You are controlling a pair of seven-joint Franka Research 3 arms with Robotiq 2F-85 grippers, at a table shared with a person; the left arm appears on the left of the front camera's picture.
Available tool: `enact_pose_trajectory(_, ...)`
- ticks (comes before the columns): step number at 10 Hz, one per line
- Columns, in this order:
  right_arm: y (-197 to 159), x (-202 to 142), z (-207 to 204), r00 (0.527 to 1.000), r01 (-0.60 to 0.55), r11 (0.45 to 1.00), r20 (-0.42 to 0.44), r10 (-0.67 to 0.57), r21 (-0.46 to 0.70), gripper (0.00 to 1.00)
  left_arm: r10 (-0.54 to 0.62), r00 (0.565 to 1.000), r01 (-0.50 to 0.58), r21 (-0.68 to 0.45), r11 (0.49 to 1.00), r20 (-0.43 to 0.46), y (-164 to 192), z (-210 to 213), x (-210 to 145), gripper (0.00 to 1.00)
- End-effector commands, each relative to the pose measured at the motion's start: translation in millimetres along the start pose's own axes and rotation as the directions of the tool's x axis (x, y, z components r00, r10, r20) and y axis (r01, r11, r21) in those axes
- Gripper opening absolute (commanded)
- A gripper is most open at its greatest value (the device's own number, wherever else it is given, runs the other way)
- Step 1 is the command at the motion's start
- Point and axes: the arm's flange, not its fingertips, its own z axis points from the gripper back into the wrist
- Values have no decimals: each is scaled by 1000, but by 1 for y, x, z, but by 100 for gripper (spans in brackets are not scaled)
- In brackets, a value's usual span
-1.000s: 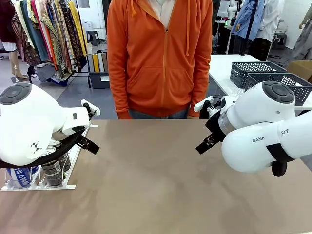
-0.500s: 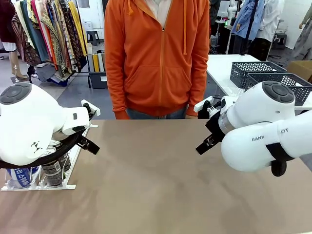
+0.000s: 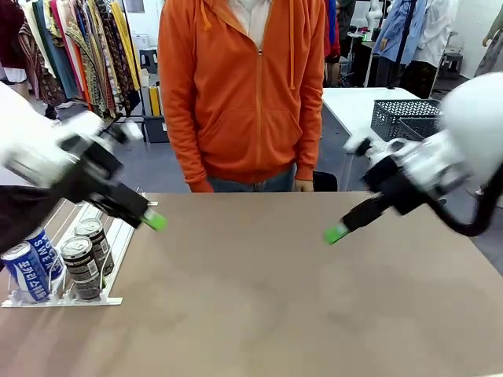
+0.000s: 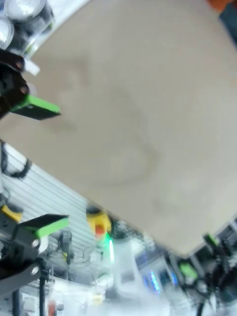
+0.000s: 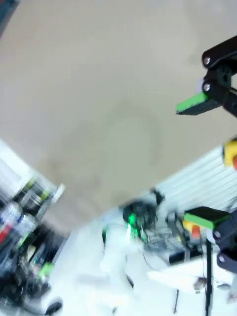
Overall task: Retrieve and store the cans from the dispenser.
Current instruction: Pick up one can from the Automatic Can Dispenser and place it in the middle of the table.
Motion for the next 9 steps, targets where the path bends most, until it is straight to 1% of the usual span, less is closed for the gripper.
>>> enact_pose_trajectory(1, -17, -32, 78, 968, 151, 955, 157, -195, 254, 100, 81, 994, -65, -191, 979, 77, 23, 76, -22, 100)
enact_pose_trajectory(2, -20, -54, 106, 937, 179, 942, 244, -251, 283, 100, 217, 948, -156, -254, 955, 234, 41, 133, -45, 100)
enact_pose_trajectory(3, -35, -86, 139, 879, 203, 922, 353, -319, 329, 100, 301, 877, -210, -266, 941, 374, 63, 171, -72, 100)
enact_pose_trajectory(4, -47, -111, 160, 825, 220, 904, 425, -373, 366, 100, 442, 780, -357, -265, 896, 443, 88, 191, -99, 100)
enact_pose_trajectory(5, -66, -140, 178, 729, 254, 889, 528, -435, 381, 100, 489, 749, -394, -292, 871, 447, 116, 202, -124, 100)
enact_pose_trajectory(6, -69, -157, 187, 682, 267, 882, 571, -457, 387, 100, 561, 670, -444, -344, 827, 485, 144, 212, -151, 100)
enact_pose_trajectory(7, -72, -168, 192, 650, 279, 879, 598, -469, 387, 100, 607, 605, -472, -383, 794, 514, 157, 214, -172, 100)
enact_pose_trajectory(8, -75, -169, 190, 635, 294, 878, 609, -475, 378, 100, 623, 570, -497, -379, 780, 536, 166, 218, -182, 100)
enact_pose_trajectory(9, -77, -161, 180, 650, 313, 896, 618, -443, 313, 100, 623, 550, -527, -347, 776, 557, 175, 216, -180, 100)
